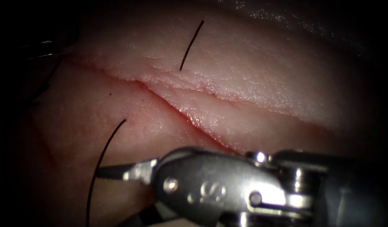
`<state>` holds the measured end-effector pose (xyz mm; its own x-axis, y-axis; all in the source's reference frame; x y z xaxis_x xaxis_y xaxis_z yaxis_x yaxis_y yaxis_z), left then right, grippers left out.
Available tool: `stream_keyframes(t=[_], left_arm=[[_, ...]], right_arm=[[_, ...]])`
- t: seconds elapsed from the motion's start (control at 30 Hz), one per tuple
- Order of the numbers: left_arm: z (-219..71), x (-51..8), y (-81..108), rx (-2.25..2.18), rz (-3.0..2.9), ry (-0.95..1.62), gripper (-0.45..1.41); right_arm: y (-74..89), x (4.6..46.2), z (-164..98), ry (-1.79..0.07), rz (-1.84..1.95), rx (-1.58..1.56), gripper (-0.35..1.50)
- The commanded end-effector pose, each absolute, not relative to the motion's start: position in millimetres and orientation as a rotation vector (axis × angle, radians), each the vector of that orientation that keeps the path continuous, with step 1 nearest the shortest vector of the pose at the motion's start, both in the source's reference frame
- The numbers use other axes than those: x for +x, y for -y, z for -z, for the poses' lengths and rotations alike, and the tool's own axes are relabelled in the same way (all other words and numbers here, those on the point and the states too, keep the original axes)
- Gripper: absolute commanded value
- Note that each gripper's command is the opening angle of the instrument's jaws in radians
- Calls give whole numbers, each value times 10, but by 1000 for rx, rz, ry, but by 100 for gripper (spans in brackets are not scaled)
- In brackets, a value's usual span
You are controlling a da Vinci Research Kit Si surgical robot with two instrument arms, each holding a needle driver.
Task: Wound Closure
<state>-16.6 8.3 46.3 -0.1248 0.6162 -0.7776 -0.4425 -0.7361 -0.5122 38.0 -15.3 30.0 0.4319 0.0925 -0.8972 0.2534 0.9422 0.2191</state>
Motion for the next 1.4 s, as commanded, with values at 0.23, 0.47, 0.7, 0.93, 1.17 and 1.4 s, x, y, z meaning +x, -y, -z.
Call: stream_keyframes(t=[0.23, 0.47, 0.7, 0.93, 1.17, 1.4], left_arm=[[-472, -173, -80, -1438, -1926, 191, -45], [-473, -177, -80, -1437, -1925, 187, -45], [-474, -178, -80, -1436, -1924, 185, -45], [-474, -179, -80, -1436, -1924, 184, -45], [-475, -180, -79, -1436, -1924, 182, -45], [-475, -180, -79, -1436, -1924, 181, -45]], right_arm=[[127, 349, -319, -1045, 85, 292, 141], [86, 339, -348, -1061, -432, 229, 76], [58, 325, -400, -1094, -867, 258, 99], [56, 313, -465, -1079, -1119, 279, 121], [50, 321, -492, -1084, -1206, 300, 119], [47, 345, -502, -1088, -1204, 302, 114]])
